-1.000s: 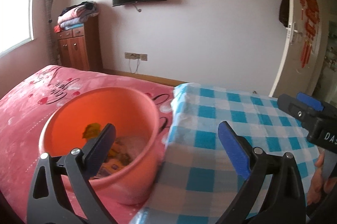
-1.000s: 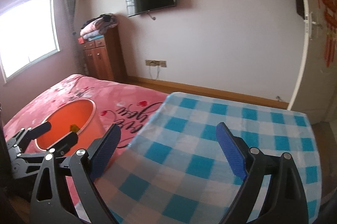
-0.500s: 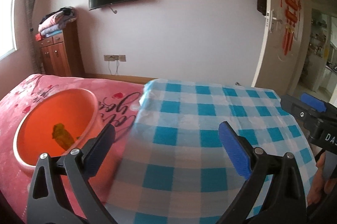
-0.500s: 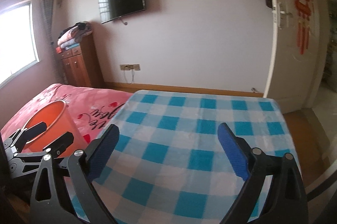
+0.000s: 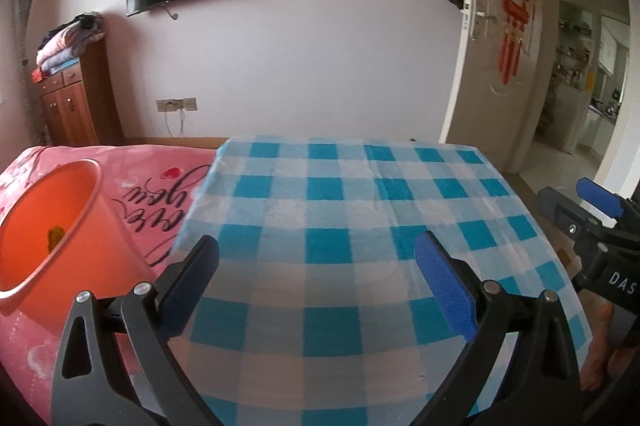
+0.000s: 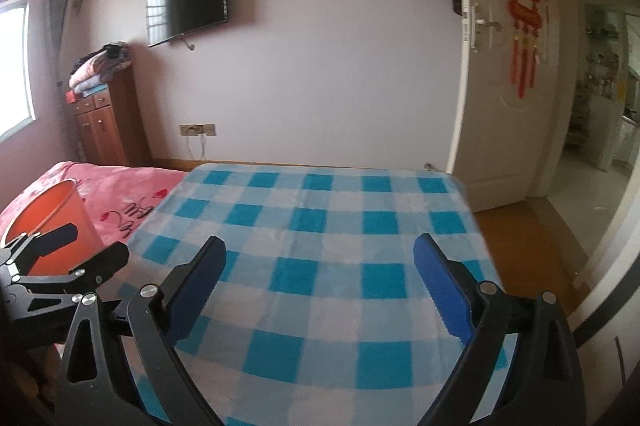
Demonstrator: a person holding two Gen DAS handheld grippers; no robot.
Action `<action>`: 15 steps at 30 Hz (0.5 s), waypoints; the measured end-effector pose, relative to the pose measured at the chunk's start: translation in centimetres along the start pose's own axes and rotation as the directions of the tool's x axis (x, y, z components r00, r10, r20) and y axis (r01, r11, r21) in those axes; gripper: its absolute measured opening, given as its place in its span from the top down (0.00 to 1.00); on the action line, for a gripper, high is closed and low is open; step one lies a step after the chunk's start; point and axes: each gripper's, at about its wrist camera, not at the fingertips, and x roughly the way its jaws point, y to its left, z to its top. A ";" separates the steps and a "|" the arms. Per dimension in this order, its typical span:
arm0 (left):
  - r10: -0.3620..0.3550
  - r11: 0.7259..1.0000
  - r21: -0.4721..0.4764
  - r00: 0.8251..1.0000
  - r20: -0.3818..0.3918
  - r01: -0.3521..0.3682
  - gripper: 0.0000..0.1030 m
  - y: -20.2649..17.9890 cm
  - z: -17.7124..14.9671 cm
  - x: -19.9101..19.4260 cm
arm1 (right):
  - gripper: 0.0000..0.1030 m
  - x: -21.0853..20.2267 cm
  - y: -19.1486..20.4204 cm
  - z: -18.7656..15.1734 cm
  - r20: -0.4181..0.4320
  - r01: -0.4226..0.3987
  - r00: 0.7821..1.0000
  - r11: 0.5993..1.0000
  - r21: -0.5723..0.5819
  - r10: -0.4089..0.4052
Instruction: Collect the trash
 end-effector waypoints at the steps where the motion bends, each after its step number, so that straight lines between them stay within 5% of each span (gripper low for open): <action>1: -0.006 1.000 0.001 1.000 -0.003 0.006 0.04 -0.4 -0.1 0.1 | 0.09 -0.2 -0.3 -0.2 0.001 0.008 1.000 1.000 0.002 -0.008; 15: -0.068 0.996 0.057 0.997 -0.023 0.069 0.04 -4.9 -1.5 0.2 | 0.09 -2.5 -4.3 -2.3 0.024 0.115 0.993 0.992 0.048 -0.116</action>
